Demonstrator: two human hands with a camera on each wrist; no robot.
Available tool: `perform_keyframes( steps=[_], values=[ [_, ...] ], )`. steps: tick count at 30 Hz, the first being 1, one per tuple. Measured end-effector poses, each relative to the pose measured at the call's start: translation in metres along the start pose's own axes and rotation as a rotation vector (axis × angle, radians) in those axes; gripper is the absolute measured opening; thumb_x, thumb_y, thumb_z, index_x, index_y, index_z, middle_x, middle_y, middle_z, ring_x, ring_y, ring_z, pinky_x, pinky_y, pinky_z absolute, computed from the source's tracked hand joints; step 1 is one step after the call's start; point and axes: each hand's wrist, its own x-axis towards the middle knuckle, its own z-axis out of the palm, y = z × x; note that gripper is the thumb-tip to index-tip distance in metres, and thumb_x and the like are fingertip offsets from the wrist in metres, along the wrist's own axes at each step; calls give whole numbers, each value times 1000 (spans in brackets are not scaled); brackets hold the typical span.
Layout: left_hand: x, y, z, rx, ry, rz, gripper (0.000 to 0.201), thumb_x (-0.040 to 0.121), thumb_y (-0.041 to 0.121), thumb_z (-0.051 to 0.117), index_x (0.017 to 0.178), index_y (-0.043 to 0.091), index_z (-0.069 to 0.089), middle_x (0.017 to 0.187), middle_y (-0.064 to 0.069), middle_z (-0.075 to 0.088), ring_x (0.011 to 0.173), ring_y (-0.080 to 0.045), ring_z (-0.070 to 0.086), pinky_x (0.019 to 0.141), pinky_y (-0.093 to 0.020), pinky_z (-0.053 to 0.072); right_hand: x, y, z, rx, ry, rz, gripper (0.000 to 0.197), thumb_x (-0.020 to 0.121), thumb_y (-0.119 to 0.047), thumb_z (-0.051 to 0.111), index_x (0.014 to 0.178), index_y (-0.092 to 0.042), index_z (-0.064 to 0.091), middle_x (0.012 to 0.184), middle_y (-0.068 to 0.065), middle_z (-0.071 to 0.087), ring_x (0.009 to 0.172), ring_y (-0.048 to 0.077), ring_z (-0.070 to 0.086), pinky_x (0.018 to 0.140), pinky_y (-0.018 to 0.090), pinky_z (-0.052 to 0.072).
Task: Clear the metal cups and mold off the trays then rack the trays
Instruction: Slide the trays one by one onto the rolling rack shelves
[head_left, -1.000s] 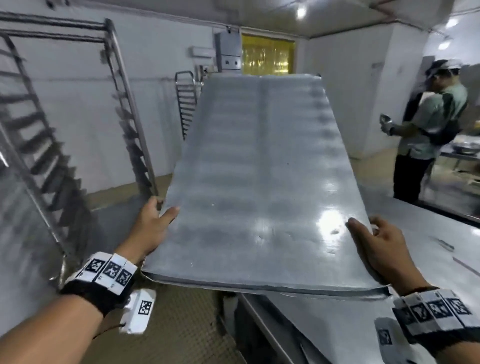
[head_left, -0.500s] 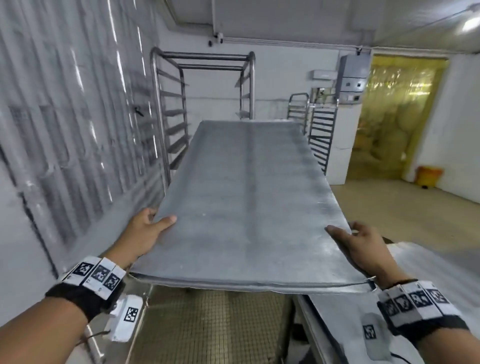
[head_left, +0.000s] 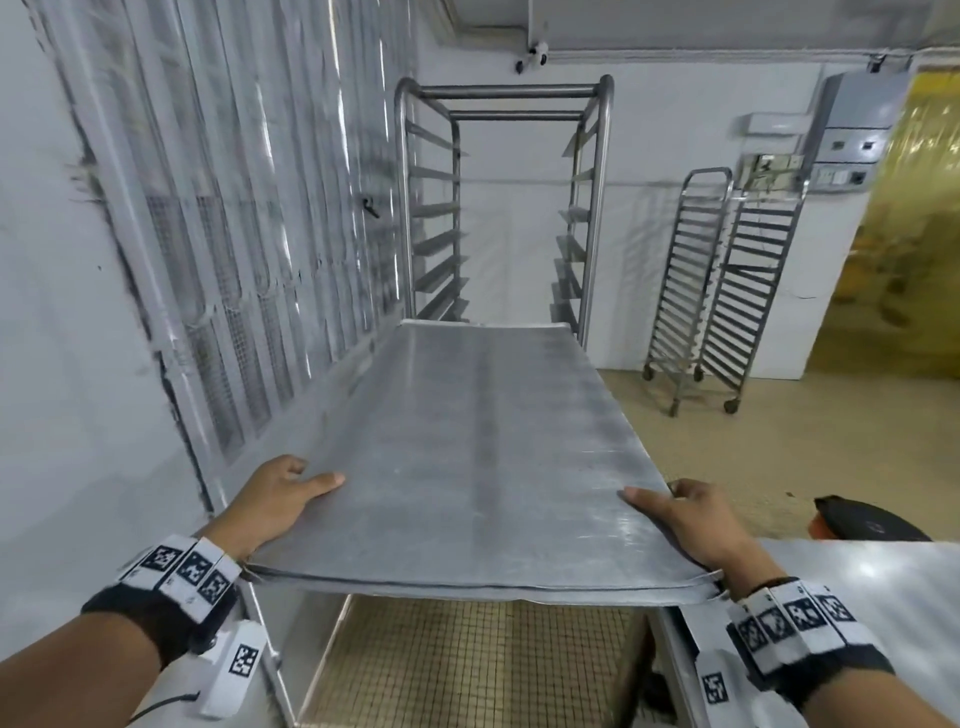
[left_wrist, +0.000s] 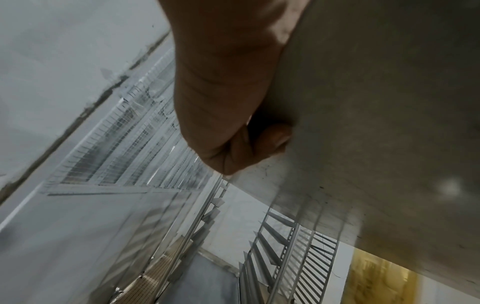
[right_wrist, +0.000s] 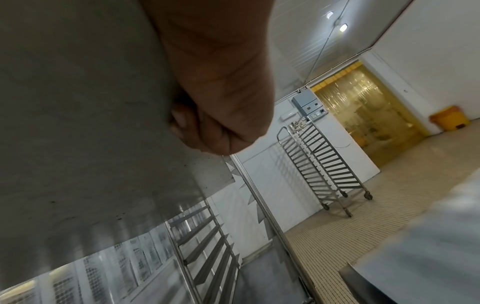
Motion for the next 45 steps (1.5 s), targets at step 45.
perform_keyframes(
  steps=[45],
  values=[
    [505, -29, 161, 142, -53, -10, 17, 88, 28, 78, 80, 20, 64, 79, 8, 70, 76, -14, 67, 74, -33, 53, 506, 56, 112, -346, 110, 124, 65, 81, -59, 72, 118, -7, 59, 98, 5, 63, 79, 20, 60, 69, 32, 45]
  ],
)
